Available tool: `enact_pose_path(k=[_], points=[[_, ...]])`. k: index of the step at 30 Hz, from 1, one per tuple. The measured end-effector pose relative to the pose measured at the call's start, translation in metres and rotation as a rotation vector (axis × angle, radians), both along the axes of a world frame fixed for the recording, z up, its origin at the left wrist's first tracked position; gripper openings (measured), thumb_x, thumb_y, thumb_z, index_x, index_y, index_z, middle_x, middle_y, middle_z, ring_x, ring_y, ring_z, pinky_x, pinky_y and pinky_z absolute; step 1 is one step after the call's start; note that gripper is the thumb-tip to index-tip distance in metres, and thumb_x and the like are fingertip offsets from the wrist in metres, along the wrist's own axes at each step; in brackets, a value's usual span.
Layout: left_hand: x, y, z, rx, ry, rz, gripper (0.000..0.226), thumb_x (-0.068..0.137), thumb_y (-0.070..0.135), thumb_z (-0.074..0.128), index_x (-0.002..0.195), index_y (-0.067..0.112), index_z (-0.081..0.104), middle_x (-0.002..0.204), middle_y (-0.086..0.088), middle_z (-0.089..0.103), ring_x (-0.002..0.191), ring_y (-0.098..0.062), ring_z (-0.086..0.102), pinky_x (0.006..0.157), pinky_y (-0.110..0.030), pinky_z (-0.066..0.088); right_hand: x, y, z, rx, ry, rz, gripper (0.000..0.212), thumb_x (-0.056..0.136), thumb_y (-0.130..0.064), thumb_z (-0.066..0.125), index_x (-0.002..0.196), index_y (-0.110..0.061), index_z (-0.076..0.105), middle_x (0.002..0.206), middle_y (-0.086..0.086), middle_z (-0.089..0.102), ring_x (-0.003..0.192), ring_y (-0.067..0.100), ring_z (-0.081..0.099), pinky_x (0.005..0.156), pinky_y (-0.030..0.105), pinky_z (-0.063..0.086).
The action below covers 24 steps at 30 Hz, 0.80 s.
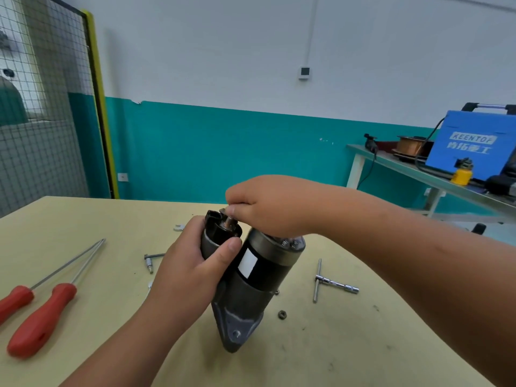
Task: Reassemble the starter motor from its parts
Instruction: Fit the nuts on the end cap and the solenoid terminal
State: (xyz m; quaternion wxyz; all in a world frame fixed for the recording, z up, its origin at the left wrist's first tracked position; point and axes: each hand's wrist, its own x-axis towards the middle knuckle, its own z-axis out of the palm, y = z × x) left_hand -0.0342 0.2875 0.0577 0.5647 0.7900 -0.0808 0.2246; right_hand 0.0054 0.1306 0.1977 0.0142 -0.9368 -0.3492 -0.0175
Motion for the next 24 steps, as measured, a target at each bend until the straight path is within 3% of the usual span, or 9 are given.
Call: enact_pose_path(k=[5,8,11,14,17,20,24], points=[[0.004,0.003,0.000,-0.021,0.047,0.071,0.032,0.081,0.070,0.056,0.104,0.048,0.061,0.097,0.026,0.071,0.087,0.004,0.066,0.071,-0.041,0.056,0.012,0.015,0.000,0.026,0.016,-0.047,0.036,0.111,-0.042,0.040,0.080,-0.026,0.051,0.084,-0.008,0.053,0.076,0.006,0.048,0.062,0.030,0.033],[0.005,0.005,0.001,-0.041,0.077,0.133,0.048,0.072,0.079,0.054,0.101,0.042,0.062,0.094,0.027,0.071,0.081,0.002,0.067,0.068,-0.043,0.059,0.015,0.002,-0.009,0.309,0.053,-0.094,0.034,0.109,-0.048,0.041,0.102,-0.021,0.061,0.095,-0.003,0.062,0.091,0.018,0.058,0.075,0.033,0.044],[0.009,0.008,-0.001,-0.078,0.162,0.227,0.051,0.077,0.083,0.056,0.098,0.037,0.062,0.088,0.018,0.072,0.075,-0.004,0.069,0.065,-0.042,0.062,0.008,-0.028,-0.042,0.761,0.162,-0.183,0.026,0.101,-0.063,0.045,0.108,-0.042,0.059,0.098,-0.010,0.068,0.093,0.012,0.065,0.085,0.037,0.054],[0.013,0.006,-0.004,-0.194,0.270,0.269,0.036,0.092,0.069,0.065,0.098,0.034,0.063,0.091,0.010,0.073,0.081,-0.012,0.073,0.065,-0.040,0.065,-0.003,-0.043,-0.094,0.867,0.386,-0.218,0.022,0.102,-0.063,0.048,0.123,-0.065,0.048,0.109,-0.016,0.069,0.100,0.005,0.068,0.094,0.042,0.058],[0.012,0.001,-0.004,-0.258,0.308,0.255,0.031,0.094,0.065,0.068,0.101,0.035,0.062,0.095,0.008,0.074,0.087,-0.015,0.075,0.072,-0.046,0.067,-0.008,-0.038,-0.125,0.908,0.394,-0.209,0.042,0.104,-0.053,0.052,0.136,-0.071,0.032,0.113,-0.017,0.067,0.100,-0.002,0.067,0.094,0.035,0.055],[0.009,-0.005,-0.005,-0.263,0.318,0.226,0.030,0.094,0.065,0.069,0.102,0.037,0.062,0.088,0.012,0.075,0.081,-0.010,0.076,0.068,-0.044,0.068,-0.010,-0.034,-0.136,1.038,0.389,-0.196,0.042,0.105,-0.049,0.053,0.137,-0.068,0.034,0.118,-0.020,0.066,0.103,-0.004,0.066,0.096,0.032,0.054],[0.003,-0.016,-0.002,-0.476,0.365,0.188,0.033,0.096,0.061,0.069,0.106,0.030,0.069,0.090,0.008,0.080,0.075,-0.010,0.078,0.065,-0.041,0.067,-0.020,-0.039,-0.140,1.180,0.439,-0.181,0.055,0.089,-0.075,0.043,0.141,-0.076,0.025,0.123,-0.034,0.062,0.110,-0.010,0.064,0.088,0.017,0.052]])
